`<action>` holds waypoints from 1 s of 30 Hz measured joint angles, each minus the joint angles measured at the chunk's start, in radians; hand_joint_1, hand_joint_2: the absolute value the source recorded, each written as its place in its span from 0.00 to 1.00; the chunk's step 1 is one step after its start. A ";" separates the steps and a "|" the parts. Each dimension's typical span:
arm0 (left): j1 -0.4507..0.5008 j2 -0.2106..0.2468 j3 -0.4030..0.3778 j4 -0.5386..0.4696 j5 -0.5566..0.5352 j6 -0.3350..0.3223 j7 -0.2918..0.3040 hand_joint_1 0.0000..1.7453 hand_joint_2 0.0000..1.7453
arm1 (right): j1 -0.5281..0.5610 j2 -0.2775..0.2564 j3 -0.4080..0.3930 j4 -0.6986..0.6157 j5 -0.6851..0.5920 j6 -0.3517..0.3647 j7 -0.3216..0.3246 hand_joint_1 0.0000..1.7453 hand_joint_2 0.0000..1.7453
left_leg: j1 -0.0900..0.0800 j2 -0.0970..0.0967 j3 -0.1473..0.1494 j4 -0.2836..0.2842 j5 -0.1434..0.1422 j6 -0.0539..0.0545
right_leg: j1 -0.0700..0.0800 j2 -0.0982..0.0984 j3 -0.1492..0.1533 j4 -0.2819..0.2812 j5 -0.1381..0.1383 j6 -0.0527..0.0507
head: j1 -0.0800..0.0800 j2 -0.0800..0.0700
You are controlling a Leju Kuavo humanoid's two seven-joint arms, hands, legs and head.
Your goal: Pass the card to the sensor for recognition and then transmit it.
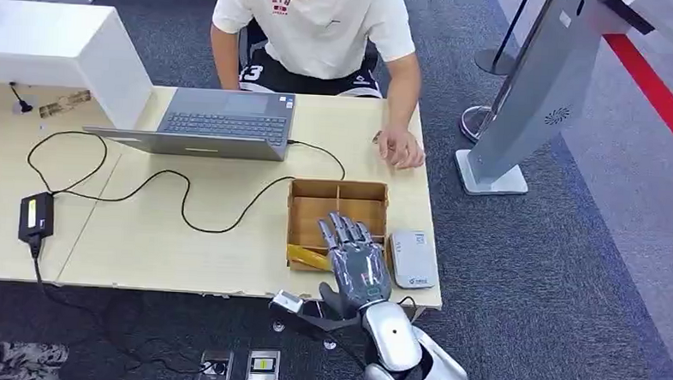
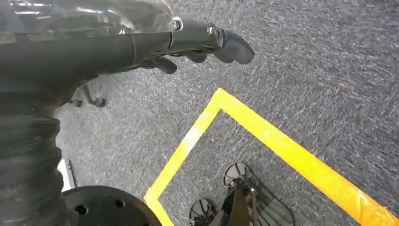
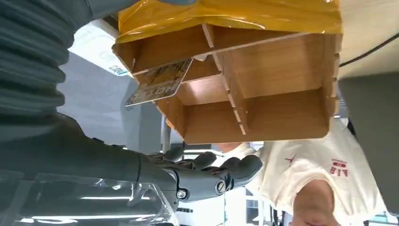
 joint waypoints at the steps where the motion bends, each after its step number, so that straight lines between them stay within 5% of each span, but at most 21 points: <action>1: 0.000 0.000 0.000 0.000 0.000 -0.001 0.000 0.00 1.00 | -0.003 0.001 0.000 0.003 0.002 -0.001 0.005 0.00 1.00 | 0.000 0.000 0.000 0.000 0.000 0.000 | 0.000 0.000 0.000 0.000 0.000 0.000 | 0.000 0.000; 30: 0.000 -0.002 0.000 0.000 -0.007 0.010 0.039 0.00 1.00 | -0.027 0.002 -0.030 0.065 0.013 -0.021 0.056 0.01 1.00 | 0.000 0.000 0.000 0.000 0.000 0.000 | 0.000 0.000 0.000 0.000 0.000 0.000 | 0.000 0.000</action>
